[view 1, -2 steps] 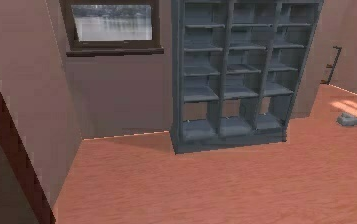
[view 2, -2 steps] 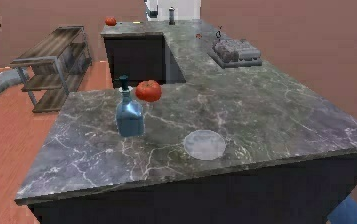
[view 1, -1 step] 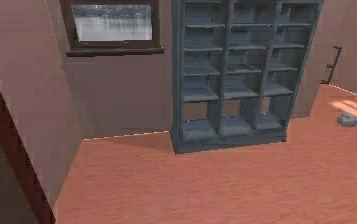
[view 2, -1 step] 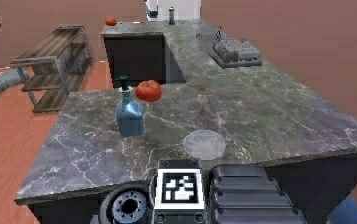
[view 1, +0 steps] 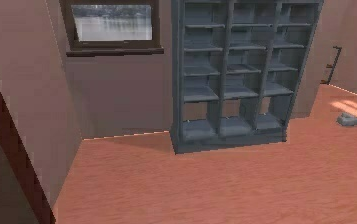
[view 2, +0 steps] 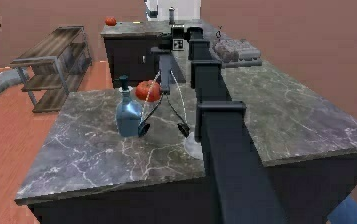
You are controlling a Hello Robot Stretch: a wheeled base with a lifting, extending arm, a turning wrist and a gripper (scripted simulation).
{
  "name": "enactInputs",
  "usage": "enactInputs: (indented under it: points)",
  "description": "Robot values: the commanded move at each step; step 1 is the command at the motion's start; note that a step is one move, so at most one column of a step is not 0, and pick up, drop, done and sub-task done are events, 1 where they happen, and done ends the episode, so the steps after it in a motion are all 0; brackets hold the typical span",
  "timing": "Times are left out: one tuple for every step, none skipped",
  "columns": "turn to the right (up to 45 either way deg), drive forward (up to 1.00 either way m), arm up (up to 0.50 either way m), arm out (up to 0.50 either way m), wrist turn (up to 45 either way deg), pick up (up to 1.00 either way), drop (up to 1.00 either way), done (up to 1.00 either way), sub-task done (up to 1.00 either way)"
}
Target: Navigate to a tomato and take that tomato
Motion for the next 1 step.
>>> enactInputs:
  points:
    - [0.0,0.00,0.00,0.00,45.0,0.00,0.00,0.00,0.00]
